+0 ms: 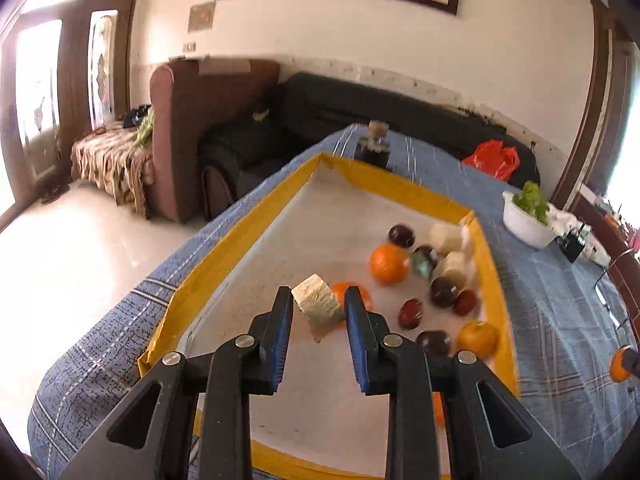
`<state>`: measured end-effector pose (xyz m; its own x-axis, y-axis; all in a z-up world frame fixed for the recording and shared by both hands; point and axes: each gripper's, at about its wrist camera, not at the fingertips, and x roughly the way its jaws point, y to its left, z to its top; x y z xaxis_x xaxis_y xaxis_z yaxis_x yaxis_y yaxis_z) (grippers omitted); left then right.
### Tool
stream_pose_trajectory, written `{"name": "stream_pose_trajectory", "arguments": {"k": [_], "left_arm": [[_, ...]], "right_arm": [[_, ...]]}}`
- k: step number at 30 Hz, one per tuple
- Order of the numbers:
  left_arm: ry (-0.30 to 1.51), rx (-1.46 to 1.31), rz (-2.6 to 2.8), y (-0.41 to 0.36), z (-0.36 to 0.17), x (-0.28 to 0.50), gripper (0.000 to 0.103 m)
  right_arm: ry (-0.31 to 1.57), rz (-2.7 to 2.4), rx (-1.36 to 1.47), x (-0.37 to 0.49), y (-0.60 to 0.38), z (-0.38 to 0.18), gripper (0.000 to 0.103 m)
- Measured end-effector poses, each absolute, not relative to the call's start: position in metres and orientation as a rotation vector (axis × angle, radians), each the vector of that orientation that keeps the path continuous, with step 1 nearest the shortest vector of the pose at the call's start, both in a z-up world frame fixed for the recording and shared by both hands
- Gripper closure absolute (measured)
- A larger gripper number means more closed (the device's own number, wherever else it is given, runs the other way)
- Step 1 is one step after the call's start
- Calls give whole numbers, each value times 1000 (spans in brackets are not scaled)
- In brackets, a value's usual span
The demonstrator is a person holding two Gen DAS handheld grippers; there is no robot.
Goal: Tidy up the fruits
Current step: 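Carry the banana chunk in the left tool while the right tool carries the tangerine over the tray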
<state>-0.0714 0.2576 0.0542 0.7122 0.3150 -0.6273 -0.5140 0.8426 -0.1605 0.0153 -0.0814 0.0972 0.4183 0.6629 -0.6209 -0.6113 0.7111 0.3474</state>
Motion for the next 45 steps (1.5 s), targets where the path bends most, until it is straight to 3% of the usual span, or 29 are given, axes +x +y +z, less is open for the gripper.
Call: {"name": "stream_pose_trajectory", "arguments": {"k": [8, 15, 28, 45], "left_arm": [[691, -530, 357, 284, 31, -70, 77], [677, -553, 351, 285, 29, -68, 77], [705, -528, 360, 282, 29, -61, 77], [715, -515, 352, 279, 26, -57, 77]], "right_arm": [[925, 1006, 74, 7, 38, 105, 63], [988, 1023, -58, 4, 110, 74, 63], [1130, 1031, 103, 45, 144, 42, 62], [1057, 1036, 80, 36, 137, 45, 63]]}}
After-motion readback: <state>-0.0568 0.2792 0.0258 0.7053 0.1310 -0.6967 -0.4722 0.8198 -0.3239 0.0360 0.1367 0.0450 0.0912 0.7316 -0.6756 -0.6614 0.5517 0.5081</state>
